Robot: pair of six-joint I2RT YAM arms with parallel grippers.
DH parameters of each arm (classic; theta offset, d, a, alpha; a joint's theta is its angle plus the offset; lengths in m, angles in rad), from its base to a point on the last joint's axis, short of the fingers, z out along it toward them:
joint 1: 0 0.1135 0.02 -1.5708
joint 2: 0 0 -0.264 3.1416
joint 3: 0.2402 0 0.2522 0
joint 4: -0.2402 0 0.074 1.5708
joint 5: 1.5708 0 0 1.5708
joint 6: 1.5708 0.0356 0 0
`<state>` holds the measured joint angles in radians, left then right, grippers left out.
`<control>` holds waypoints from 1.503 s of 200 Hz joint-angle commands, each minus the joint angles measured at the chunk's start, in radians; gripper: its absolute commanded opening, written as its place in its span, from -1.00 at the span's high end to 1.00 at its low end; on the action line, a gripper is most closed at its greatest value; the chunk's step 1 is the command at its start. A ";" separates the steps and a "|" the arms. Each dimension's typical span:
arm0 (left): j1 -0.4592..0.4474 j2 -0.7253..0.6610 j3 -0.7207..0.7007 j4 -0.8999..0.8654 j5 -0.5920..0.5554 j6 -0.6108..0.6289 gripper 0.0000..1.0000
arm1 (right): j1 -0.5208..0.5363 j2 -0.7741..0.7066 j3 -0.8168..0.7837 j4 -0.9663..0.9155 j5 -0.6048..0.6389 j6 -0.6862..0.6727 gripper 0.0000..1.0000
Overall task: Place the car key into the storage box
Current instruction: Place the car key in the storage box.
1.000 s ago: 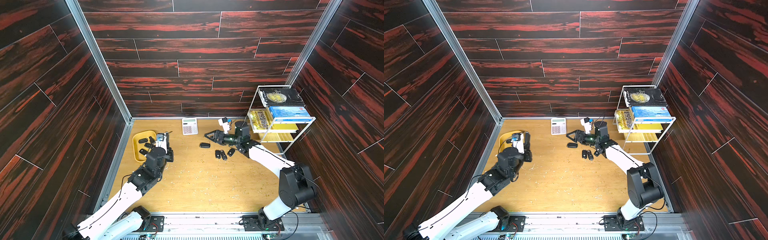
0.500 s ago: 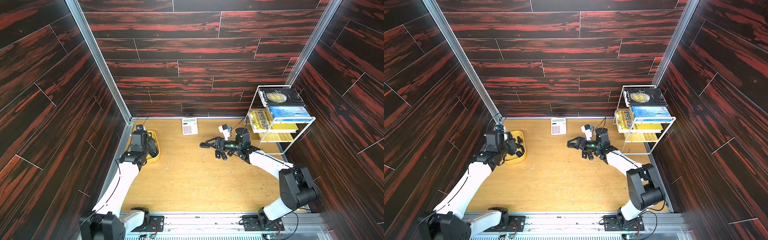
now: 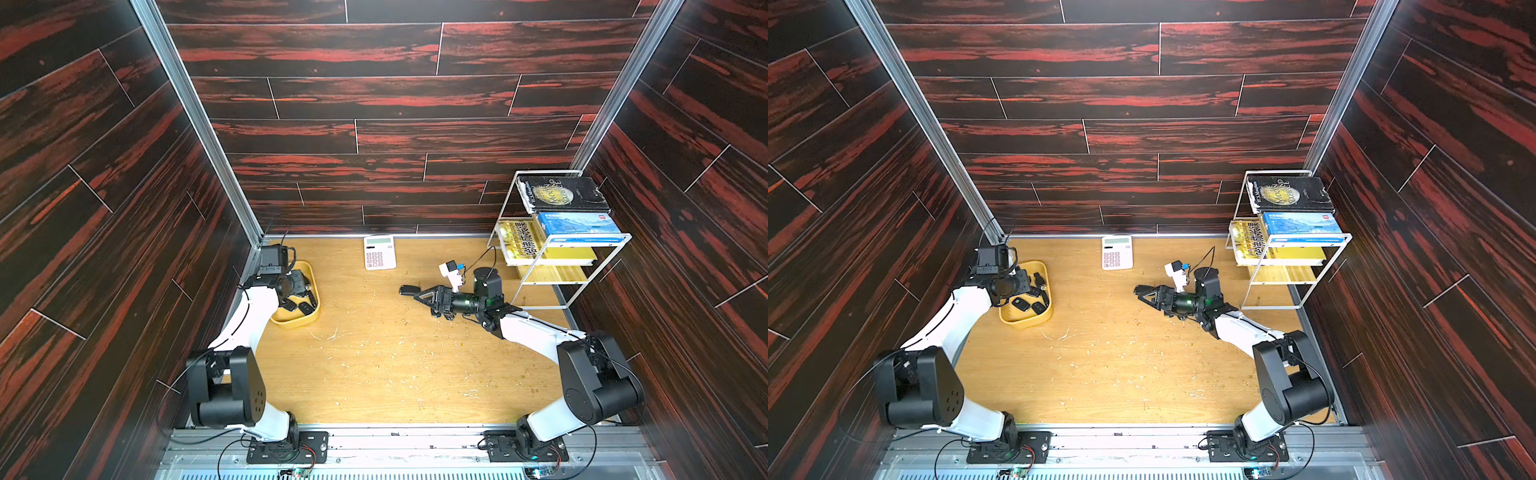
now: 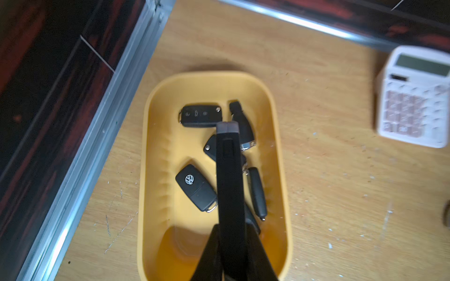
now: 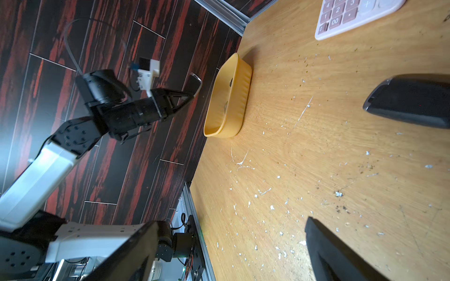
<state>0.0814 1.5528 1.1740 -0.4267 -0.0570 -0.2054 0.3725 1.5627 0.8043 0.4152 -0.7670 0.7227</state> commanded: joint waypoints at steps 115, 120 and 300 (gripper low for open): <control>0.078 0.344 0.264 -0.231 -0.084 0.009 0.94 | -0.021 -0.024 -0.083 0.060 -0.064 -0.014 -0.97; 0.082 0.356 0.270 -0.231 -0.087 0.004 0.94 | -0.021 -0.025 -0.085 0.055 -0.063 -0.018 -0.97; 0.124 0.479 0.396 -0.296 -0.022 0.021 -0.50 | -0.022 0.010 0.149 -0.450 0.097 -0.235 -0.97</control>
<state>0.1982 2.0438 1.5600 -0.6926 -0.1051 -0.1925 0.3531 1.5330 0.8452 0.1581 -0.7269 0.5747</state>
